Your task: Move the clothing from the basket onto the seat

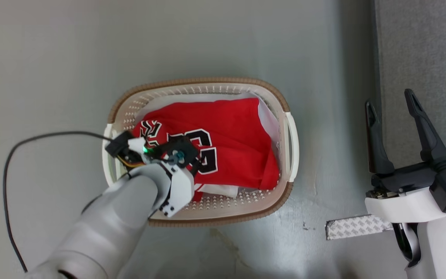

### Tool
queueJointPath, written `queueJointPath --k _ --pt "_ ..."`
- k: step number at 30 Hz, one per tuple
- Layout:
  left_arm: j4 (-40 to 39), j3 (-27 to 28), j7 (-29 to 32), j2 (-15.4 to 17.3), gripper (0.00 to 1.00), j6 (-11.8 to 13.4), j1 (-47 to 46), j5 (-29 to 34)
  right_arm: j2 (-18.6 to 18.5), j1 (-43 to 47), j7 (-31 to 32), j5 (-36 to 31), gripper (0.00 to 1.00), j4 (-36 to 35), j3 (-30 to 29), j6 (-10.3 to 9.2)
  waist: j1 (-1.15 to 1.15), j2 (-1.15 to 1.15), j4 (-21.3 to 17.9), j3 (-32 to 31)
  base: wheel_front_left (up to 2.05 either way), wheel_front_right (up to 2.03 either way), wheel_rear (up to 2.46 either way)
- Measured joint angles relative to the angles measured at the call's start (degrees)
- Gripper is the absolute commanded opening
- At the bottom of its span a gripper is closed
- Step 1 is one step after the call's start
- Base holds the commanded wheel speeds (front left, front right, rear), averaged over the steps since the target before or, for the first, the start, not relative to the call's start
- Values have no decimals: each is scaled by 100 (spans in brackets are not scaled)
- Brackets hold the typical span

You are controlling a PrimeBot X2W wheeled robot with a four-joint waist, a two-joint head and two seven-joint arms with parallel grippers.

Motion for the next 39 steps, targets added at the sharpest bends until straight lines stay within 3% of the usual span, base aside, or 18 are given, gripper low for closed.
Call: queueJointPath --k 20,21,22,24,25,32,39 --pt "263 -727 208 -91 100 0 -353 -443 -1 1 -1 57 100 -390 -12 0 0 0 -130 640 0 0 0" --pt "270 -750 207 -91 81 0 -360 -463 -1 2 -1 57 100 -400 -10 0 0 0 -137 655 0 0 0" --pt "278 -766 205 -91 44 0 -366 -485 -1 3 0 57 100 -411 -10 0 0 0 -146 666 0 0 0" --pt "288 -814 180 -94 4 0 -367 -538 -1 8 -1 57 100 -424 -13 0 0 0 -164 682 0 0 0" --pt "288 -838 166 -99 0 0 -367 -555 -1 12 -1 57 100 -433 -21 0 0 0 -170 687 0 0 0" --pt "143 -950 27 -138 0 0 -345 -805 -1 27 -1 12 100 -400 -77 0 0 0 -138 588 0 0 0" --pt "-594 -523 -27 45 0 0 -44 -1283 0 27 0 60 100 -131 20 0 -1 0 -42 134 0 0 0"
